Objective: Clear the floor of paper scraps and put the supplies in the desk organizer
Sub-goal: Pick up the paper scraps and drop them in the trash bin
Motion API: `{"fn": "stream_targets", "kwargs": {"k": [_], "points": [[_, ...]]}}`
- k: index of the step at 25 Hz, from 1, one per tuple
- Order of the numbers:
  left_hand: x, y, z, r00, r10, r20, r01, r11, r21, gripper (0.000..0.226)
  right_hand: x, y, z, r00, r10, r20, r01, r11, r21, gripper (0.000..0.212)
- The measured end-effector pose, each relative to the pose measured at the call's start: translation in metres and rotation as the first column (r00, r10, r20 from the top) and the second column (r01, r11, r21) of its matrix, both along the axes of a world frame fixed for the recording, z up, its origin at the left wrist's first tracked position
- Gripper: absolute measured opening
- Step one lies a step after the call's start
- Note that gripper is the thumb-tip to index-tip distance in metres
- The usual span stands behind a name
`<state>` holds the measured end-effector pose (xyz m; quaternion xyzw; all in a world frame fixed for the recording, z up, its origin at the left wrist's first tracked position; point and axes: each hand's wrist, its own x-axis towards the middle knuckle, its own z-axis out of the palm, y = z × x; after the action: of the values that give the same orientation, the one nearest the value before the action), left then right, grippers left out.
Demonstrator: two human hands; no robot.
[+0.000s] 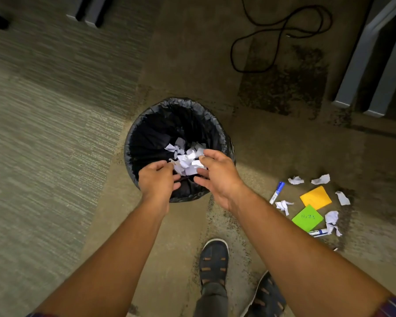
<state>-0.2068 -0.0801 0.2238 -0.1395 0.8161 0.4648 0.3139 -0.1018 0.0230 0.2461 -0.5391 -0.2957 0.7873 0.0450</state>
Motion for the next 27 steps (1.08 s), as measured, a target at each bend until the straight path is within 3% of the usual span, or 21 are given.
{"fn": "stream_targets", "kwargs": {"k": [6, 13, 19, 23, 27], "points": [[0.030, 0.004, -0.003, 0.964, -0.174, -0.204, 0.182, 0.983, 0.024, 0.021, 0.048, 0.014, -0.003, 0.995, -0.095, -0.001, 0.095, 0.992, 0.089, 0.025], [0.107, 0.042, -0.017, 0.803, -0.502, -0.321, 0.531, 0.847, 0.003, 0.017, 0.161, 0.036, -0.018, 0.963, -0.261, 0.068, 0.240, 0.945, 0.224, 0.025], [0.193, 0.074, -0.069, 0.491, -0.811, -0.317, 0.836, 0.541, -0.090, 0.021, 0.295, 0.042, -0.067, 0.888, -0.384, 0.252, 0.307, 0.904, 0.297, 0.021], [0.244, 0.077, -0.114, 0.259, -0.936, -0.239, 0.933, 0.306, -0.191, 0.043, 0.375, 0.025, -0.118, 0.811, -0.455, 0.366, 0.361, 0.883, 0.299, 0.015], [0.275, 0.062, -0.166, 0.027, -0.987, -0.157, 0.957, 0.071, -0.281, 0.028, 0.433, -0.011, -0.177, 0.752, -0.467, 0.465, 0.360, 0.882, 0.302, 0.013]]}}
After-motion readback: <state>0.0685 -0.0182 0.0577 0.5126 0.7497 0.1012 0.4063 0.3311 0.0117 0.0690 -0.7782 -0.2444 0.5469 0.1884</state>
